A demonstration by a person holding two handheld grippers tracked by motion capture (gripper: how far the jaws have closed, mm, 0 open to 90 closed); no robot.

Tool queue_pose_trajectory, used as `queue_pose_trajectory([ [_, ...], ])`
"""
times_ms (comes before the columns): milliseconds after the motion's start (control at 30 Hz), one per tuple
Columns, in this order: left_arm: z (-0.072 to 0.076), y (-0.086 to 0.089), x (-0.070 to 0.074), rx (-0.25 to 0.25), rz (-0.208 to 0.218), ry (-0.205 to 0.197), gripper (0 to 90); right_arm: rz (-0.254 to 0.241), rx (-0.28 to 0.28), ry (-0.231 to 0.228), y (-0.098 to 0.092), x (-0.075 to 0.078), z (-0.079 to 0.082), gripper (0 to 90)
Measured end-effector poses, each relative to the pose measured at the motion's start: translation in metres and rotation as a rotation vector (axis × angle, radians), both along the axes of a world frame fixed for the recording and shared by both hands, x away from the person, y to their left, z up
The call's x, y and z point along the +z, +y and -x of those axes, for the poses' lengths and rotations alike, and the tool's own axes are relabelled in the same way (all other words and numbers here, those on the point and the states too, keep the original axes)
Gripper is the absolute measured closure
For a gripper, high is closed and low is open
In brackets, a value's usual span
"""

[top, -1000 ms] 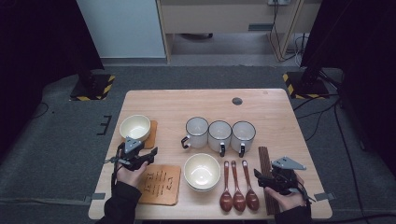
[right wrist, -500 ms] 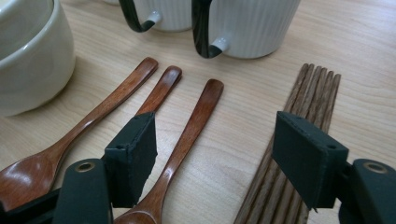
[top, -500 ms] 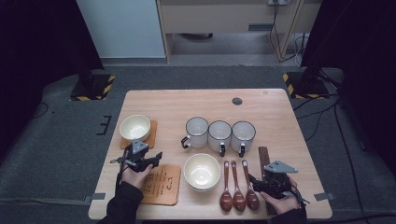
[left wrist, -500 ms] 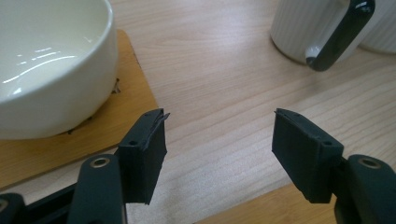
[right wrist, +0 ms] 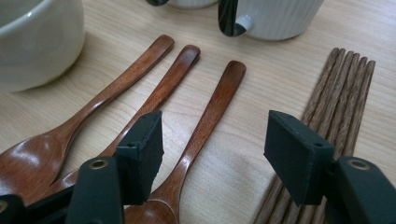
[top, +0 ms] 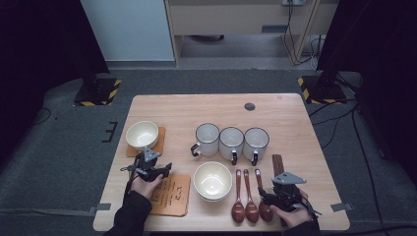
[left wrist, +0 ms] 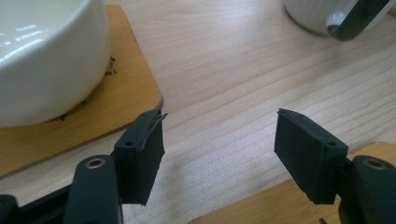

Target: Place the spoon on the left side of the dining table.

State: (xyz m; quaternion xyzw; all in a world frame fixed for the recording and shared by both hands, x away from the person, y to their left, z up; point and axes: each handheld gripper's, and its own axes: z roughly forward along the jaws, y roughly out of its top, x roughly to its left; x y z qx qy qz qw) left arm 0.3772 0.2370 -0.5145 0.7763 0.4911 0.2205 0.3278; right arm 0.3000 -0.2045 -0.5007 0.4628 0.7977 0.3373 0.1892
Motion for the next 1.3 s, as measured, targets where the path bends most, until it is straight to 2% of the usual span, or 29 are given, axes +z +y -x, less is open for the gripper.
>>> queue_pose_trajectory([
  [133,-0.002,0.001,-0.004,0.0,0.0,0.015,32.0,0.007,0.006,0.017,0.002,-0.003,0.0,42.3],
  [233,-0.003,0.003,-0.006,0.008,-0.019,0.022,31.3,0.019,0.019,0.027,0.005,-0.005,0.0,44.4],
  [367,-0.004,0.005,-0.008,0.014,-0.009,0.027,30.5,0.027,0.03,0.042,0.007,-0.006,-0.001,47.6],
  [767,-0.005,0.005,-0.013,0.016,-0.019,0.052,29.0,0.045,0.042,0.074,0.011,-0.01,-0.004,55.9],
  [1300,-0.005,0.007,-0.017,0.022,0.005,0.032,22.8,0.07,0.055,0.111,0.013,-0.014,-0.008,67.6],
])
